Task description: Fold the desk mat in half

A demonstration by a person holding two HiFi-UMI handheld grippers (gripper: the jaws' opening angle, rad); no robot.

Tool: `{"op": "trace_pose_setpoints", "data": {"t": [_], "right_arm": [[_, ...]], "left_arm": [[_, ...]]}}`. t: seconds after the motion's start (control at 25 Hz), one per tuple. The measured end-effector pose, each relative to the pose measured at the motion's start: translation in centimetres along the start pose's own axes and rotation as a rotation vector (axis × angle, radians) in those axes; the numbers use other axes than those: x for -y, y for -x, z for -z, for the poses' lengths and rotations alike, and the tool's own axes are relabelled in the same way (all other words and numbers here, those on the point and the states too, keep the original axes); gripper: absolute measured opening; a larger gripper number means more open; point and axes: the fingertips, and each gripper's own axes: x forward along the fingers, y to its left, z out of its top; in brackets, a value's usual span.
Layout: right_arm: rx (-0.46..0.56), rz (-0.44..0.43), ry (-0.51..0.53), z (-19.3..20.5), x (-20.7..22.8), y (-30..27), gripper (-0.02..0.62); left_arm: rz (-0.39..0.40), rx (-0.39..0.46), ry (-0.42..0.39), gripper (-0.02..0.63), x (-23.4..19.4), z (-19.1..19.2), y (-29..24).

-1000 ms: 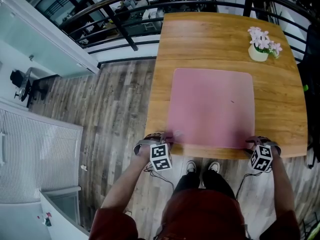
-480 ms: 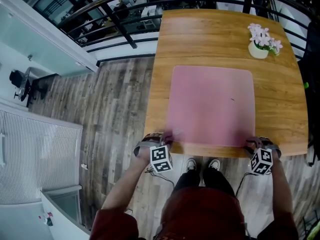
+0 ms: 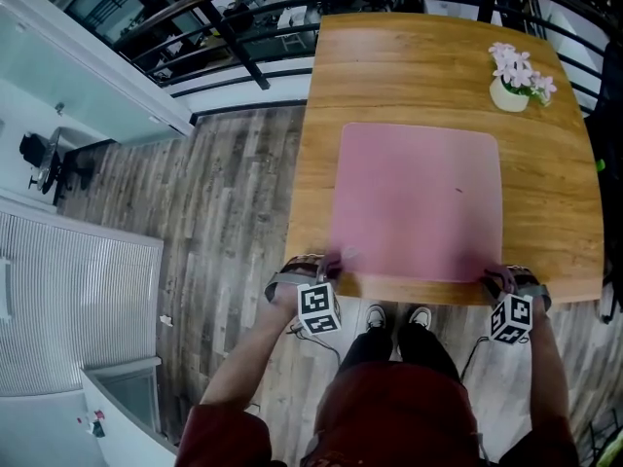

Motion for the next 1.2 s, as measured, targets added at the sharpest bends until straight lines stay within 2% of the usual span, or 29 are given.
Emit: {"op": "trace_pose_setpoints", "data": {"t": [0.2,0.44,0.68,1.2], "right_arm": [[0.018,0.031,-0.023,-0.5,1.0,0.7,0.061],[-0.018,-0.011,-0.027,-0.3,0.4,0.1,0.054],[-0.025,0.017,-0.046,-0.5,1.2,0.8,0.046],[-0.065,0.198,-0.127,-1.6,3.9,1.0,0.043]], "left_arm": [[-0.006,0.006,-0.004,0.068,-0.1,0.1,0.2],[-0.012,0.007,0.001,0.054,-0.7,0.1,0.4],[-0.027,0.034,0.014,0.051,-1.4,-0.2,1.0],[-0.077,0.105,0.017,0.046,-5.9,-0.5,1.0]]}}
